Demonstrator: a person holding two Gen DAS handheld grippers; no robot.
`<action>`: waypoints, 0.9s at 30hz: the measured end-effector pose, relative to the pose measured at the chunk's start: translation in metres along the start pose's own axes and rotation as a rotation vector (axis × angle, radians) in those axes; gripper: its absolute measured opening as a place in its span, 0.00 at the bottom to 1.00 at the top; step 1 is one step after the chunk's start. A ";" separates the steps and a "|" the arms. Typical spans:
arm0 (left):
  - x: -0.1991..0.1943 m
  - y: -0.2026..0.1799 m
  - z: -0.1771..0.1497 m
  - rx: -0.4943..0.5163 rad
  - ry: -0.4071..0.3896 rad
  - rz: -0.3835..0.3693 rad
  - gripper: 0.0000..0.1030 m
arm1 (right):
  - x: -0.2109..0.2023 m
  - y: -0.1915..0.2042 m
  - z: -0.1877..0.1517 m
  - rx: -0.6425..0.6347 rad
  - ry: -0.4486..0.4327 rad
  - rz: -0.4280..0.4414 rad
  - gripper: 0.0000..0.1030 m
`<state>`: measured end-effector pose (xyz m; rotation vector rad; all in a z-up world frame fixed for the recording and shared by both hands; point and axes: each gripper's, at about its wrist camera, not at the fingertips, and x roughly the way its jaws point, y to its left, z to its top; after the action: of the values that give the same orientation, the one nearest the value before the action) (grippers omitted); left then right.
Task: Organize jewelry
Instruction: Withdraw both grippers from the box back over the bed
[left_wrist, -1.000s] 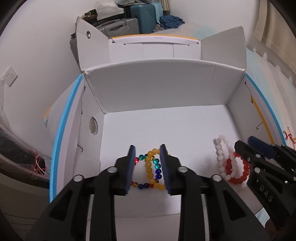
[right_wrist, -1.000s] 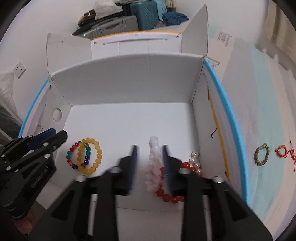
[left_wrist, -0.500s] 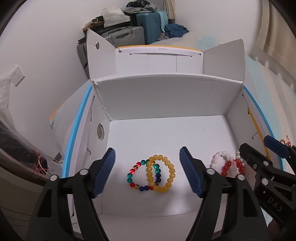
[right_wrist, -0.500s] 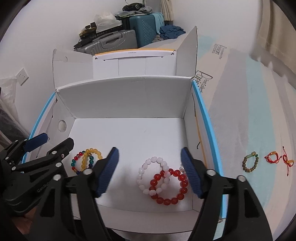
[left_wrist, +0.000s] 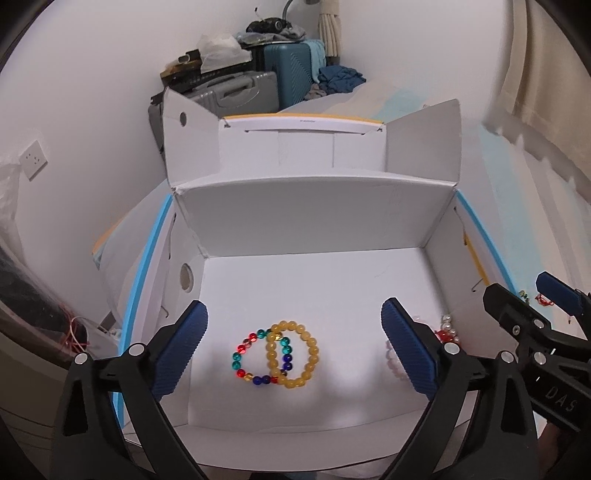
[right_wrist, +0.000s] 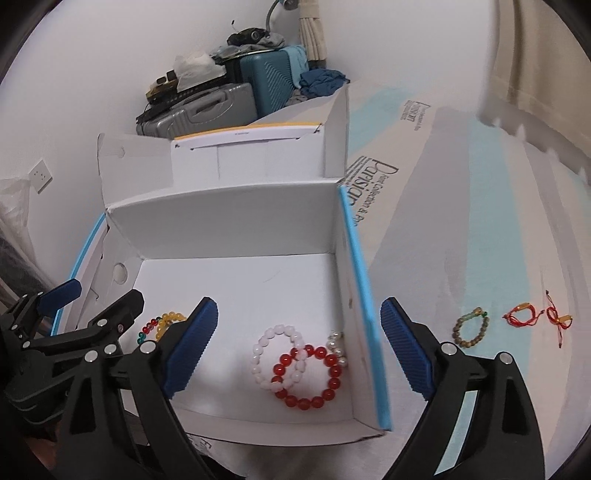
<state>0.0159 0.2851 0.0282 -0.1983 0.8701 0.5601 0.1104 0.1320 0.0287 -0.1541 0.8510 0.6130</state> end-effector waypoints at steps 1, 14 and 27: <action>-0.001 -0.003 0.000 0.002 -0.001 -0.001 0.93 | -0.002 -0.003 0.001 0.003 -0.003 -0.004 0.86; -0.013 -0.051 0.003 0.056 -0.030 -0.057 0.94 | -0.023 -0.053 0.000 0.061 -0.030 -0.061 0.92; -0.023 -0.124 -0.001 0.157 -0.054 -0.141 0.94 | -0.054 -0.122 -0.006 0.155 -0.066 -0.114 0.92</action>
<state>0.0711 0.1716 0.0381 -0.0995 0.8363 0.3625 0.1481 0.0063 0.0509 -0.0408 0.8163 0.4409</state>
